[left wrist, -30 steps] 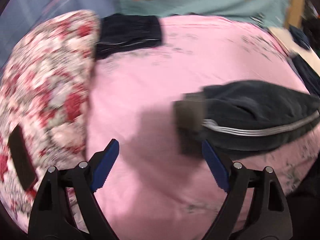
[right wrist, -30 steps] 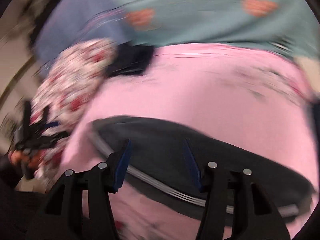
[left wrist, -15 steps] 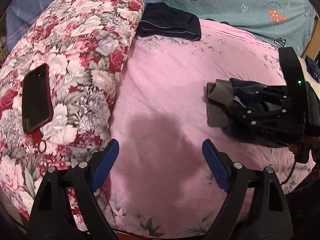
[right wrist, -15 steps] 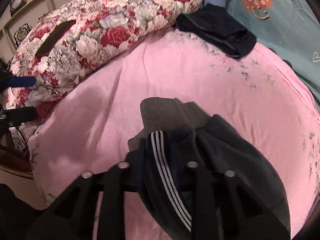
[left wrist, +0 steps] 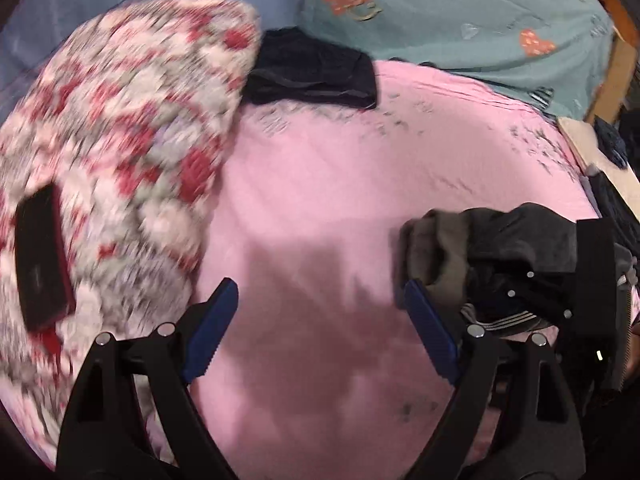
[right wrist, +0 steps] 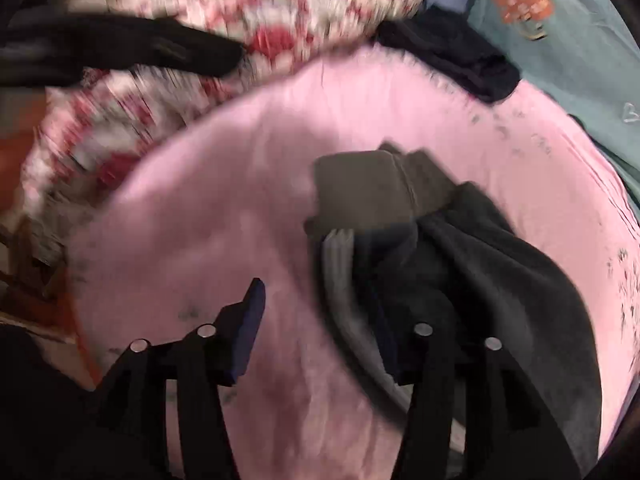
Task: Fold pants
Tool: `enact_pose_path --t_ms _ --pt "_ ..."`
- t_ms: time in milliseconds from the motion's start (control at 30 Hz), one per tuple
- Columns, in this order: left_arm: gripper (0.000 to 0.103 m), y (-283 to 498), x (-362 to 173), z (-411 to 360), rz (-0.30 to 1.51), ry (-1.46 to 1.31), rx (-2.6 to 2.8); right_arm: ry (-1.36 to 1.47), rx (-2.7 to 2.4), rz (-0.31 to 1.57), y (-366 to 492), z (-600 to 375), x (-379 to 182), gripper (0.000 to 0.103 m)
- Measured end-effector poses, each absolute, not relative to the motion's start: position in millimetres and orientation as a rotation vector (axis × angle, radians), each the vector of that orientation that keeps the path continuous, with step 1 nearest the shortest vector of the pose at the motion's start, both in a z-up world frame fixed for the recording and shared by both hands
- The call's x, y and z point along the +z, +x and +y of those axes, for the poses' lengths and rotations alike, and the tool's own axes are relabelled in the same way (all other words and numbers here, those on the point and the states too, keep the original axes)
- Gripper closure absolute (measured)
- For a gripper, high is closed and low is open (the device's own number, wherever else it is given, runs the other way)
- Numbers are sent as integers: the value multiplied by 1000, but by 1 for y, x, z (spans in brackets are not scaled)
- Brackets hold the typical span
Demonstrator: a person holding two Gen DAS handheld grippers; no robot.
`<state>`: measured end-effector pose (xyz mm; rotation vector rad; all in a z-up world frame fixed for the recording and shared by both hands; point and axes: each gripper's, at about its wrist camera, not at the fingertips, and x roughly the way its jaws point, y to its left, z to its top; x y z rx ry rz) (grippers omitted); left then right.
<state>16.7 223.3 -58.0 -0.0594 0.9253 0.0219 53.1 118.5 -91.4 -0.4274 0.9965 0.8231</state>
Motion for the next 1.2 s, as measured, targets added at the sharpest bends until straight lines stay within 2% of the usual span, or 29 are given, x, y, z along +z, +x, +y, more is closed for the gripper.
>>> enact_pose_path --t_ms 167,300,400,500,600,700,800,867,967,1100,1200 --pt "16 53 -36 167 834 33 -163 -133 605 984 65 26 -58 50" --pt "16 86 -36 110 785 56 -318 95 394 1089 83 -47 -86 50" --pt "16 113 -76 78 895 81 -335 93 333 1254 74 -70 -136 61" --pt "18 113 -123 63 1034 148 -339 77 375 1233 45 -78 -136 62" --pt "16 81 -152 58 982 307 -314 86 398 1263 33 -85 -130 62" --pt "16 74 -146 53 976 346 -306 165 337 1176 35 -113 -106 60" --pt "16 87 -140 58 1029 287 -306 216 210 1141 37 -147 -108 47" --pt "16 91 -139 60 1046 279 -282 206 199 1236 37 -160 -139 47" --pt "16 94 -130 58 1042 296 -229 172 247 1204 25 -166 -123 48" --pt "16 88 -99 52 960 287 -198 235 205 1041 10 -199 -84 47" --pt "16 89 -92 39 940 270 -242 239 62 1067 12 -234 -102 46"
